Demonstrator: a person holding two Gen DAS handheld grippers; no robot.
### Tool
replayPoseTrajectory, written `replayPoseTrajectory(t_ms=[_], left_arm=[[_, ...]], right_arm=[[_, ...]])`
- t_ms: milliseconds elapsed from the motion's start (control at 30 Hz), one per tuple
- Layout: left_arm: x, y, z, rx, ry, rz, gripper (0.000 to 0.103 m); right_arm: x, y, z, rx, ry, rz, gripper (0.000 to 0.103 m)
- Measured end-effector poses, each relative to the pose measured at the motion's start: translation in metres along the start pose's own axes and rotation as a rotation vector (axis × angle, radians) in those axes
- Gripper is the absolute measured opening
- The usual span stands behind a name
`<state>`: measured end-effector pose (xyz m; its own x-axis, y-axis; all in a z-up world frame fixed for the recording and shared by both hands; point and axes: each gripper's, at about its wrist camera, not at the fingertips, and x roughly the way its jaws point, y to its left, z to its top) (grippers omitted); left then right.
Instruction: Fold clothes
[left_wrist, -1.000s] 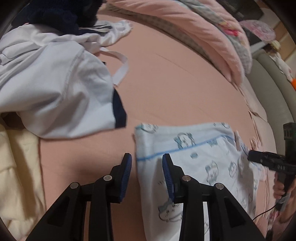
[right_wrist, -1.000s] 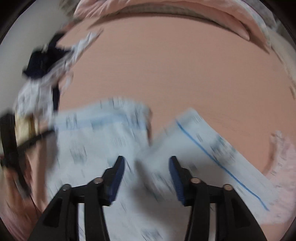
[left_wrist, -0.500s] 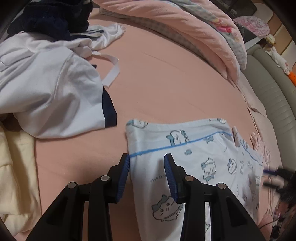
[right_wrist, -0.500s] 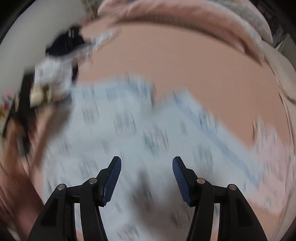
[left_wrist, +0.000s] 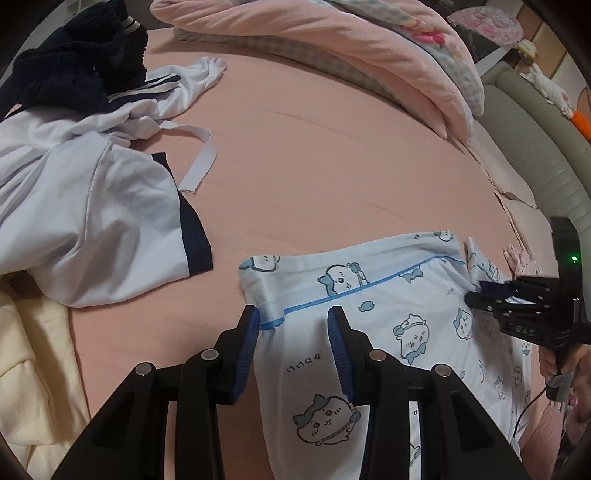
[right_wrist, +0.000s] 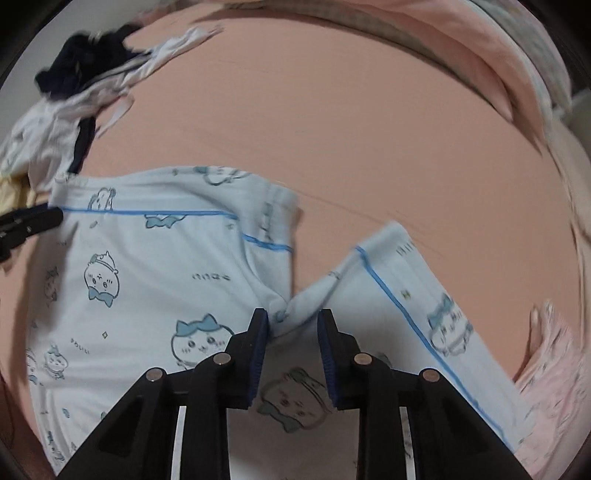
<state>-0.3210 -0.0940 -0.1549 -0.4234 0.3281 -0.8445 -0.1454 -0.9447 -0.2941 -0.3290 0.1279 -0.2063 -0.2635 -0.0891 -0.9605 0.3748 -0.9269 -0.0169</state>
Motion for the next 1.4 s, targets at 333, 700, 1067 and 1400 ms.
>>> replayPoseTrajectory(t_ms=[333,700,1067,1400], left_arm=[[-0.013,-0.092,0.02,0.286,-0.086,-0.068,0.035],[0.088,-0.184,0.071,0.617,0.174,-0.276,0.035],[0.098,-0.181,0.076,0.488,0.179,-0.325,0.003],[0.074,-0.131,0.093,0.205,0.074,-0.182,0.004]], right_arm=[[-0.011,-0.026,-0.02,0.1,-0.094,0.091,0.026],[0.008,-0.038,-0.037,0.132,-0.123,0.129,0.026],[-0.008,-0.048,-0.047,0.134,-0.171,0.131,0.022],[-0.032,-0.063,-0.047,0.22,-0.242,0.158,0.025]])
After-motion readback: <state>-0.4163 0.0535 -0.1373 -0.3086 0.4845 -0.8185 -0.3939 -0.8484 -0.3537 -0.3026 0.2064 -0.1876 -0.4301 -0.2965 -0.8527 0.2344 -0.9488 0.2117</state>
